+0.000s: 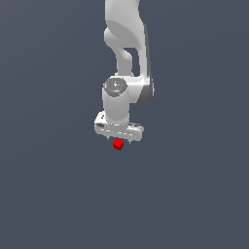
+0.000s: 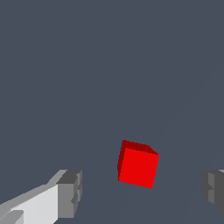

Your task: Lift up the red cube by 0.2 meters.

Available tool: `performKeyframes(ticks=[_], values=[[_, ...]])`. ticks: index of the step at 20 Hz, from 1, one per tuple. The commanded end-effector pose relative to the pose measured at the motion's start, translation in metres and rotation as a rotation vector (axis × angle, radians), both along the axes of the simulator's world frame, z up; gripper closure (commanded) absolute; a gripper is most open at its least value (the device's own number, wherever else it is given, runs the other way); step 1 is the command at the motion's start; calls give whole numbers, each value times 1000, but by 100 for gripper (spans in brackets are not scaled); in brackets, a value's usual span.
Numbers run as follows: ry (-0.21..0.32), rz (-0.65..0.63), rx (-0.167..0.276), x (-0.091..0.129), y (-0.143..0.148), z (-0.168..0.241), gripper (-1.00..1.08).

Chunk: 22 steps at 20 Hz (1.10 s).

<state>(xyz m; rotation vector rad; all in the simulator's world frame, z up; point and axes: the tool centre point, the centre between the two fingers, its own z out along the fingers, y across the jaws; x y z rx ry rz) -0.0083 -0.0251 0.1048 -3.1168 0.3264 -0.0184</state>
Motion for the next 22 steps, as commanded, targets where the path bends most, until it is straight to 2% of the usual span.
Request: performKeyframes(ticks=[1, 8, 15, 16, 22], values=[[4, -59, -3, -6, -3, -23, -92], [11, -176, -6, -18, -7, -70, -92], [13, -212, -6, -21, -7, -85, -92], [13, -212, -6, -21, -7, -85, 108], [13, -212, -6, -21, -7, -85, 108]])
